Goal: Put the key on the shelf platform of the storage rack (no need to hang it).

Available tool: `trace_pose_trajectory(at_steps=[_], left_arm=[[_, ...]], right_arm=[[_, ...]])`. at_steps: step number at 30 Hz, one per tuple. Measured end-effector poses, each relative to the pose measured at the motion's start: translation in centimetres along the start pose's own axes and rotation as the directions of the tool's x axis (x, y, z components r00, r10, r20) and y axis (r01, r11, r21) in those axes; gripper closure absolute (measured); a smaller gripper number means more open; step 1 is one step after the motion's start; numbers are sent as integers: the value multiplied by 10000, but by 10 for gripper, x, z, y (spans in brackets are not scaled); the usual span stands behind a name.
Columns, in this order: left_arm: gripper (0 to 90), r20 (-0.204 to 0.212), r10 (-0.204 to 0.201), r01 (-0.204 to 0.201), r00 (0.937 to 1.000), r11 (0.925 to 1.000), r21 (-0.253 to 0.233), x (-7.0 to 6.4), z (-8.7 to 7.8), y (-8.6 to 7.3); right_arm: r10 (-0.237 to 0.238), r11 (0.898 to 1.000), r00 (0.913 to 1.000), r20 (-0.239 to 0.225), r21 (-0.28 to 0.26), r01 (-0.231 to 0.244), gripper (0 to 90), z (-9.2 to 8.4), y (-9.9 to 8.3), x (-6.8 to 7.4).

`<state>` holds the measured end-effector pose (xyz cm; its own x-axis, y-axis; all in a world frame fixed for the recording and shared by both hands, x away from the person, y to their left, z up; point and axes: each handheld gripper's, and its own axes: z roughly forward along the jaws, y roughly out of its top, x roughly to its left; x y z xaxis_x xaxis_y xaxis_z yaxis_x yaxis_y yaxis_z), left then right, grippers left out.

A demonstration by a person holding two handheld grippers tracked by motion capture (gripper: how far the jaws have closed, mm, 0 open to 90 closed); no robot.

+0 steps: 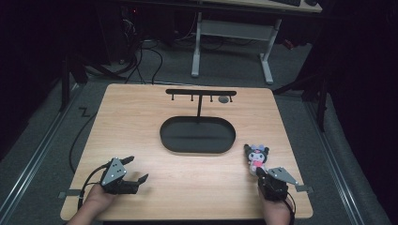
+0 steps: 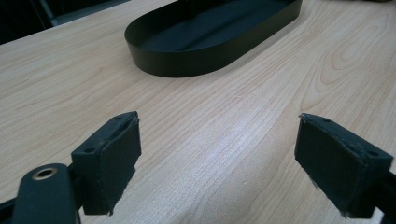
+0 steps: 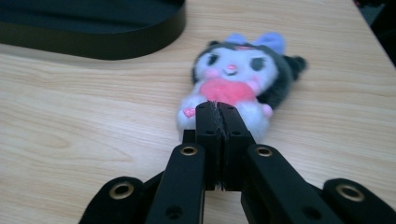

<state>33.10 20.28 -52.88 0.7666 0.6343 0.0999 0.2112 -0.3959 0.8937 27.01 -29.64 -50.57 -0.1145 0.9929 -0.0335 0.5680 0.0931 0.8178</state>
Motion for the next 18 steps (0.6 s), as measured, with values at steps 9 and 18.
trace_pose_trajectory(at_steps=[9, 18], left_arm=[[154, -16, -4, 4, 10000, 10000, 1, 0, 0, 0], [154, -17, 5, -5, 10000, 10000, 7, 0, 0, 0]], right_arm=[[534, 9980, 9985, 87, -345, -531, 880, -8, 3, -12], [-383, 9980, 9962, -780, -522, 343, 875, -8, 10, 21]])
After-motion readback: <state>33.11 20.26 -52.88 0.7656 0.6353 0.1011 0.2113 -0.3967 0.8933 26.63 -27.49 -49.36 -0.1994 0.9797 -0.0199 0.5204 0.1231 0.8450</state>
